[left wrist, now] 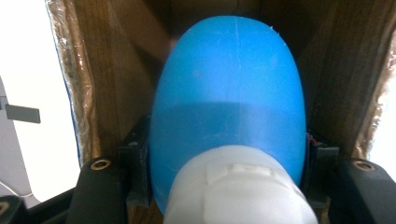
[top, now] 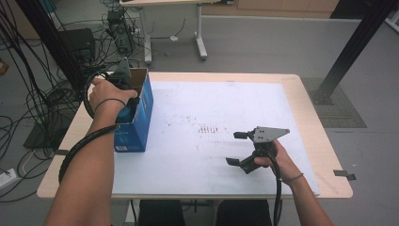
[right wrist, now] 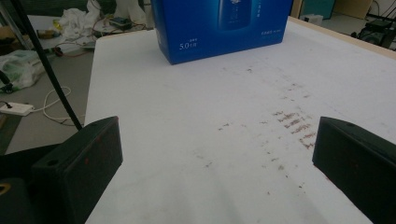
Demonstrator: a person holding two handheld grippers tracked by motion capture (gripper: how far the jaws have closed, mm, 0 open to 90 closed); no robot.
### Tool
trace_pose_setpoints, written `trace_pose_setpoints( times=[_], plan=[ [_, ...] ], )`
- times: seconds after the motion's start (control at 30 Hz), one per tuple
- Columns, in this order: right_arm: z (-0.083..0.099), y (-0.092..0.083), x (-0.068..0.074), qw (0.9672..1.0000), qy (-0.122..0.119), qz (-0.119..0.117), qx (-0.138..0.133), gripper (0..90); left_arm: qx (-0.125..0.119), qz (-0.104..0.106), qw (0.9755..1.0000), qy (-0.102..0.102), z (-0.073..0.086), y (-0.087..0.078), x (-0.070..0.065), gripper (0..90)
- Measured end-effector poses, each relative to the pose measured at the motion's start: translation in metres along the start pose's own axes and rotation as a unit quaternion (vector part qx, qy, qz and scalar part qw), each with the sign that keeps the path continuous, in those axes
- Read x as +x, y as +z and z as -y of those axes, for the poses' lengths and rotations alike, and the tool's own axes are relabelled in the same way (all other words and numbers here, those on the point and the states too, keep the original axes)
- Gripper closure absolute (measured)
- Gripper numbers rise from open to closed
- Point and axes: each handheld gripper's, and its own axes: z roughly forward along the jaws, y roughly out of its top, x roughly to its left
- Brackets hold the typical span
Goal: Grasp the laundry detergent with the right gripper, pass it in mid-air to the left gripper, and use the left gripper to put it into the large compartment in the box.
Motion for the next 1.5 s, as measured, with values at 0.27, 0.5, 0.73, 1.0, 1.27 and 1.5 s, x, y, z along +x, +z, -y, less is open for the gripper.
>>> trace_pose_setpoints(
  times=[0.27,0.5,0.73,1.0,1.27,1.5],
  plan=[
    [-0.001,0.001,0.0,1.0,-0.002,0.0,0.001,1.5,-0.001,0.004,1.0,-0.003,0.002,0.0,0.003,37.3],
    [0.0,0.002,0.0,1.0,-0.001,-0.002,0.002,1.4,-0.006,0.01,0.9999,-0.001,0.002,0.0,0.006,37.0],
    [0.002,0.001,-0.001,1.0,0.003,0.001,0.001,1.4,-0.005,0.015,0.9999,-0.004,0.001,-0.003,0.01,31.7],
    [0.002,0.003,-0.002,1.0,0.005,-0.001,0.003,1.4,-0.007,0.016,0.9998,-0.006,0.004,-0.011,0.011,29.6],
    [0.001,0.006,-0.002,1.0,0.003,-0.004,0.006,1.5,-0.016,0.022,0.9996,-0.003,0.008,-0.027,0.01,28.3],
    [0.001,0.005,-0.001,1.0,0.002,-0.003,0.005,1.5,-0.021,0.017,0.9996,-0.003,0.01,-0.04,0.009,27.6]
  ],
)
